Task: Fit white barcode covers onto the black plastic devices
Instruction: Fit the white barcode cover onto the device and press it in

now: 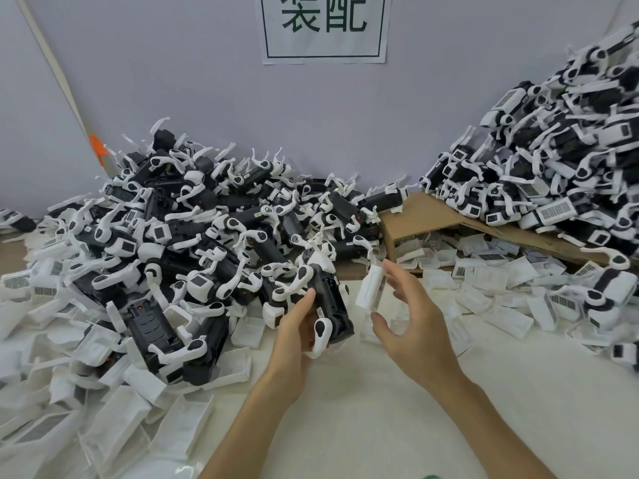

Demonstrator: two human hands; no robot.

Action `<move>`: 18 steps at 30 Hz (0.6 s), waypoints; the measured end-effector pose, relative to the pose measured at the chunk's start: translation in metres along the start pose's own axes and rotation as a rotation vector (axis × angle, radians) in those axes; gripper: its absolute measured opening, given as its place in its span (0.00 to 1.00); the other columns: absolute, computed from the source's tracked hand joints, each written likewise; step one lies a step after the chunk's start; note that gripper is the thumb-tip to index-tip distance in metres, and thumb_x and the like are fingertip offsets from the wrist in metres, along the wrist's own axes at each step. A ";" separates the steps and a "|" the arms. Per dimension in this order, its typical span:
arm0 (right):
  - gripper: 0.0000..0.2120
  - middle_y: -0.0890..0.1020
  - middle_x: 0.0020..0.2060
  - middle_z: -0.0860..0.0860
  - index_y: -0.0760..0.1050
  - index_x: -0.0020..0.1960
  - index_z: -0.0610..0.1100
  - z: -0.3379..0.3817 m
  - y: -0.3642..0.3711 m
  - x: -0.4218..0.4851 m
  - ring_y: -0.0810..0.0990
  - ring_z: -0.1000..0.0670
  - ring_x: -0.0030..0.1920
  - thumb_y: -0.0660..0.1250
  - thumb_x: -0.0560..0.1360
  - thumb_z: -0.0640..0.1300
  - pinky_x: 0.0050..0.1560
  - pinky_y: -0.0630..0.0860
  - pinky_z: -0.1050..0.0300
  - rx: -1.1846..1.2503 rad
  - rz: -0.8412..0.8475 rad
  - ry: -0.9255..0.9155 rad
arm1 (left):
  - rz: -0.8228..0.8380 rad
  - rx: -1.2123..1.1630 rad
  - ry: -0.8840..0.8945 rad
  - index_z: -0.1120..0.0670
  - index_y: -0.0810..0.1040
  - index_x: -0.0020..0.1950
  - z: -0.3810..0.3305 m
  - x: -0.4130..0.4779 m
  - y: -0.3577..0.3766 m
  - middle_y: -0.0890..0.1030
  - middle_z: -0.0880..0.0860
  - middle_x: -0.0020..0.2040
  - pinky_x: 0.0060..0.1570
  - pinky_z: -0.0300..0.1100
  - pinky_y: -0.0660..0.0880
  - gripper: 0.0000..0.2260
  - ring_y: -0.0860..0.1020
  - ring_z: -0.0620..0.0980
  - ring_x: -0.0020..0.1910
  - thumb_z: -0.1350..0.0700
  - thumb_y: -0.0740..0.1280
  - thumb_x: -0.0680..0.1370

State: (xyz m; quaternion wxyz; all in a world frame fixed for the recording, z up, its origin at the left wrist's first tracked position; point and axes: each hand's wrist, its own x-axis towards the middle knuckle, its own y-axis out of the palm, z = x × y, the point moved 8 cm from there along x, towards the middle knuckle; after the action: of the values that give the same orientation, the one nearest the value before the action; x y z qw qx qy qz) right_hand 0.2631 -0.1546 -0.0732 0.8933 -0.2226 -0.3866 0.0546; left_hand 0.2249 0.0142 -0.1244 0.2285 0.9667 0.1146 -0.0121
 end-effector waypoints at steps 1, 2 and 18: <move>0.37 0.72 0.68 0.66 0.63 0.76 0.52 0.001 0.001 0.000 0.71 0.62 0.69 0.73 0.72 0.37 0.66 0.69 0.69 0.021 0.007 0.003 | 0.010 0.022 0.005 0.51 0.88 0.49 0.000 0.000 0.001 0.87 0.54 0.51 0.40 0.38 0.80 0.14 0.85 0.48 0.46 0.44 0.70 0.72; 0.36 0.71 0.68 0.69 0.62 0.77 0.53 0.003 0.001 -0.001 0.71 0.62 0.69 0.72 0.72 0.39 0.65 0.70 0.69 0.042 0.010 0.004 | 0.014 0.044 0.011 0.51 0.88 0.50 0.000 0.001 0.002 0.87 0.55 0.52 0.47 0.42 0.81 0.13 0.85 0.50 0.49 0.46 0.72 0.72; 0.27 0.72 0.29 0.52 0.69 0.31 0.46 -0.011 0.011 -0.003 0.75 0.50 0.36 0.59 0.70 0.69 0.41 0.74 0.53 0.433 0.029 0.435 | 0.168 0.217 0.155 0.51 0.84 0.56 -0.005 -0.001 0.014 0.84 0.57 0.46 0.43 0.39 0.75 0.13 0.80 0.50 0.43 0.47 0.69 0.75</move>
State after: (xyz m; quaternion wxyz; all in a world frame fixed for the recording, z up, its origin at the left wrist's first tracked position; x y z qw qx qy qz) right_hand 0.2700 -0.1492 -0.0870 0.9809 -0.0393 -0.1622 0.0996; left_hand 0.2271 0.0039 -0.1136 0.1136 0.9899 0.0486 0.0694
